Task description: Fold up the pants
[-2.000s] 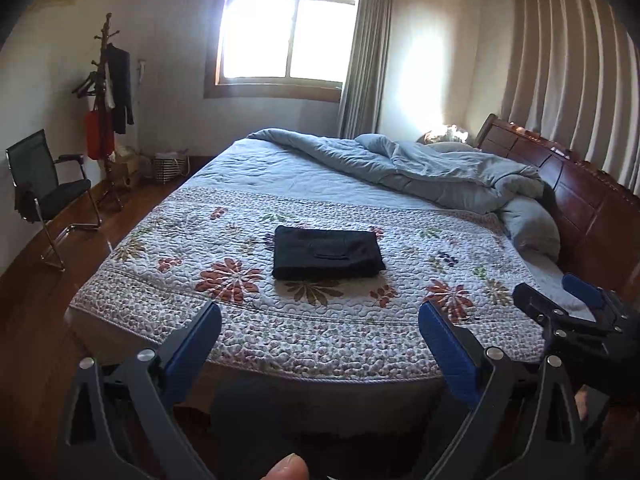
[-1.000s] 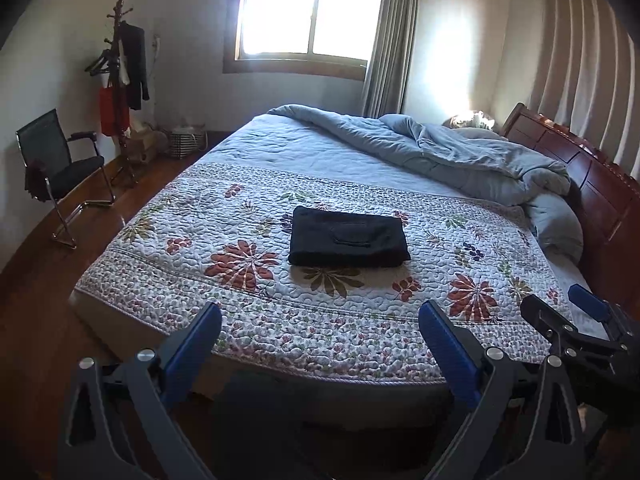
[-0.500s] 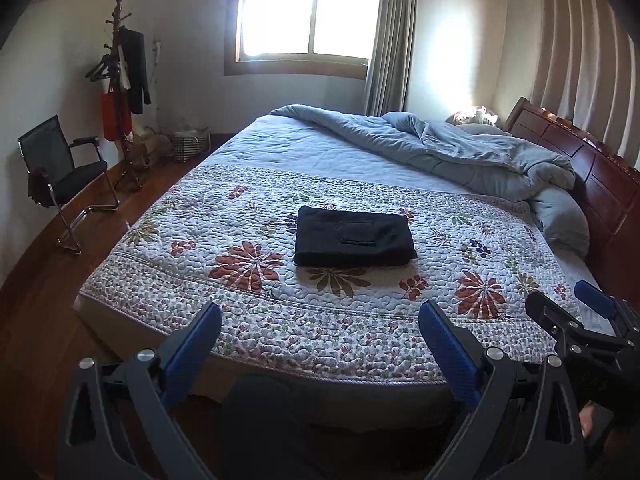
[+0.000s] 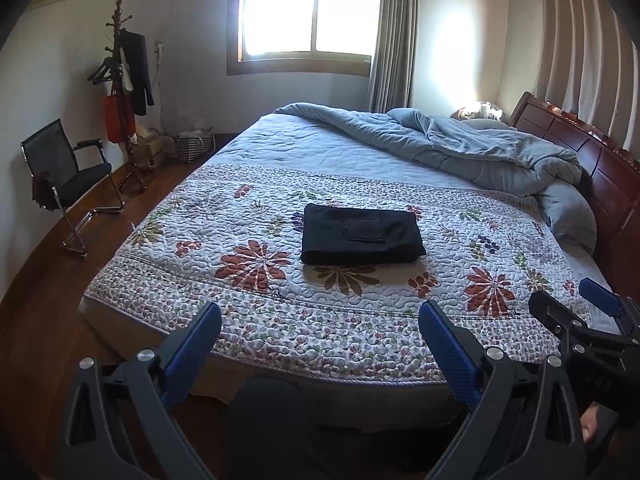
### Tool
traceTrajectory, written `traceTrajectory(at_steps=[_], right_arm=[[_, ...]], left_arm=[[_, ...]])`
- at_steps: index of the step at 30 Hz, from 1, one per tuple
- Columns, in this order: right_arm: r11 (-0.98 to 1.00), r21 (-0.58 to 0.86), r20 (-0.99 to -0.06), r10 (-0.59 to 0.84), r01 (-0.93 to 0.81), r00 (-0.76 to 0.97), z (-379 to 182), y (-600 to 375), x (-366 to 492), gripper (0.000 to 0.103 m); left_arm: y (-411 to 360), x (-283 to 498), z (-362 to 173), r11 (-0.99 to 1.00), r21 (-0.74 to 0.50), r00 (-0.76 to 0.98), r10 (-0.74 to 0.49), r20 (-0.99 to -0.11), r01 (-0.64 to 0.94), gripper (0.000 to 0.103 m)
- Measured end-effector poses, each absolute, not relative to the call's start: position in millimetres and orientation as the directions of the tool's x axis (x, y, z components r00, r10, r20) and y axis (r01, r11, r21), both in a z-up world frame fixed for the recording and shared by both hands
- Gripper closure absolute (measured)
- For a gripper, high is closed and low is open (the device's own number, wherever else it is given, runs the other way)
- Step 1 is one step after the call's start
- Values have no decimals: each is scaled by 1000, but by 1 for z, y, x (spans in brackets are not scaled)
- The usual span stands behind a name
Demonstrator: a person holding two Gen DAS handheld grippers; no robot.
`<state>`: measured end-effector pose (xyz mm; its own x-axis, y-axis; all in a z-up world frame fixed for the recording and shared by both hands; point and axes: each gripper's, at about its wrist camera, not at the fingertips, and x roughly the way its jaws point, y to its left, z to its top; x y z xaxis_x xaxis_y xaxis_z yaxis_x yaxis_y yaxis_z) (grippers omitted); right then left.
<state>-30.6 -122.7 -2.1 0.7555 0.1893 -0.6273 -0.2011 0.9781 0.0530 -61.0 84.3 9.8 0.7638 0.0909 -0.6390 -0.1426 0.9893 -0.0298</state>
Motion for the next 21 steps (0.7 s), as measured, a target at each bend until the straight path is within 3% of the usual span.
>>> traceTrajectory(at_steps=[21], right_arm=[[977,53,-637,192,-205,747,-7,-123,-27,4]], left_arm=[[84,-55,7,987,-31,754,99,-650,-156,4]])
